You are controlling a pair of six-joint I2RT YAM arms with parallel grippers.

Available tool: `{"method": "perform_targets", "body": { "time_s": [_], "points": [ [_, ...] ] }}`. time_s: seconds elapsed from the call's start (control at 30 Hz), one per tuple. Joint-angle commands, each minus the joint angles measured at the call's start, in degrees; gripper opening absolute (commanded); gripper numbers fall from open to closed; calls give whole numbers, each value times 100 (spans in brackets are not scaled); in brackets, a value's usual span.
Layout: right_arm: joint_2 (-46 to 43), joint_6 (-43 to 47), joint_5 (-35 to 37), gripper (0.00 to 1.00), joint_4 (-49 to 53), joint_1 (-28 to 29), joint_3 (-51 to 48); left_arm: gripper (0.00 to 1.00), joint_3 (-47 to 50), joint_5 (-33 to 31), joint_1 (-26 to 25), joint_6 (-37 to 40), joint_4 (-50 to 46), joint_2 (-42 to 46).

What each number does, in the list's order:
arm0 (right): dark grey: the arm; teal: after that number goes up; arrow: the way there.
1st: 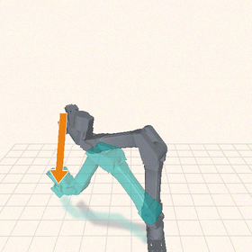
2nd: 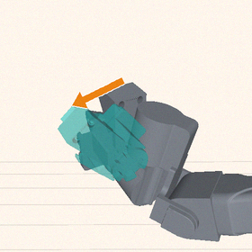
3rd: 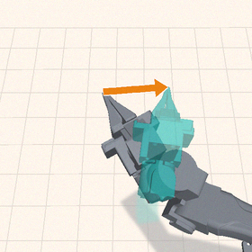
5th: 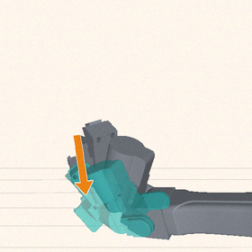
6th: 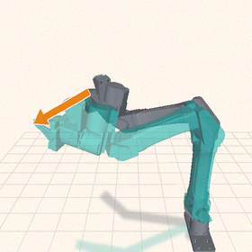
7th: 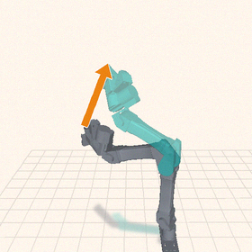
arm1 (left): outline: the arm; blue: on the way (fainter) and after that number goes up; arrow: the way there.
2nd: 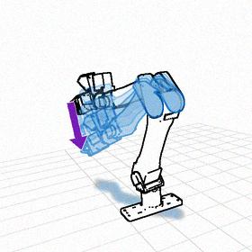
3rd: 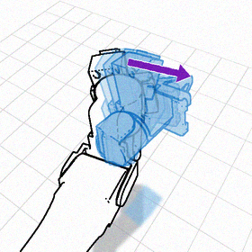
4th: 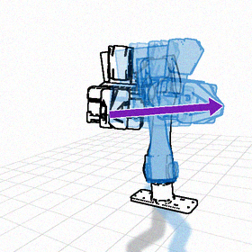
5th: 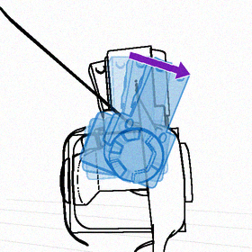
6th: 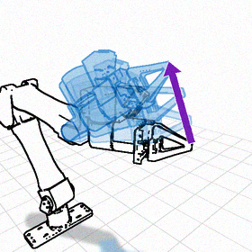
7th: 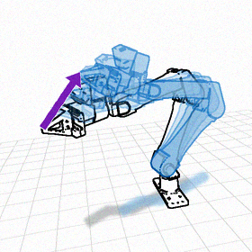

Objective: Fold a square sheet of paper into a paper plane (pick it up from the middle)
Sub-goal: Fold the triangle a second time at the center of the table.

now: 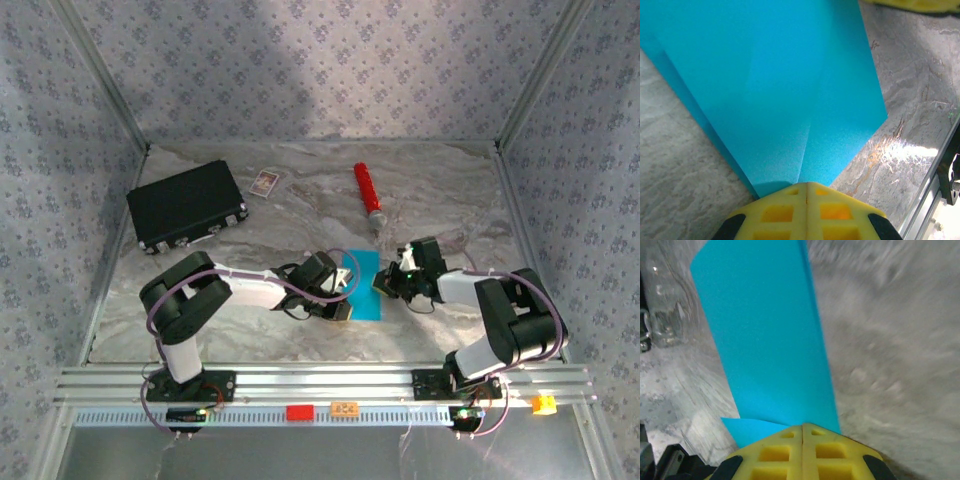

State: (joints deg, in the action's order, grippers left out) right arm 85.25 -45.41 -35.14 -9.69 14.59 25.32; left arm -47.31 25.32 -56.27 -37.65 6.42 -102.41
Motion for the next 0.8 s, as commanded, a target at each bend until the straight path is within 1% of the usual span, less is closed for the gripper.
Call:
{"method": "perform_targets", "body": {
  "time_s": [0.0,0.13,0.2,0.27,0.4,0.5,0.6,0.67,0.77],
  "points": [
    [8,94,39,3,49,-234,89,0,49,-34,-24,-19,-457,-139],
    [-166,174,62,4,338,-310,292,0,-4,-50,-22,-11,-516,-55],
    [-369,182,50,5,463,-267,313,0,-87,-150,-41,40,-671,21],
    [-658,203,189,6,727,-189,307,1,-192,-241,-43,79,-797,149],
    [-1212,199,439,8,1131,-55,114,9,-449,-381,-34,135,-998,500],
    [-1578,88,502,10,1231,17,-166,11,-713,-428,40,230,-1148,666],
    [-1884,-50,564,14,1303,134,-419,12,-985,-325,232,382,-1287,575],
    [-2022,-125,568,17,1362,205,-526,11,-1146,-174,396,457,-1281,375],
    [-2132,-199,571,19,1491,312,-571,10,-1424,31,507,572,-1333,42]
  ]
}}
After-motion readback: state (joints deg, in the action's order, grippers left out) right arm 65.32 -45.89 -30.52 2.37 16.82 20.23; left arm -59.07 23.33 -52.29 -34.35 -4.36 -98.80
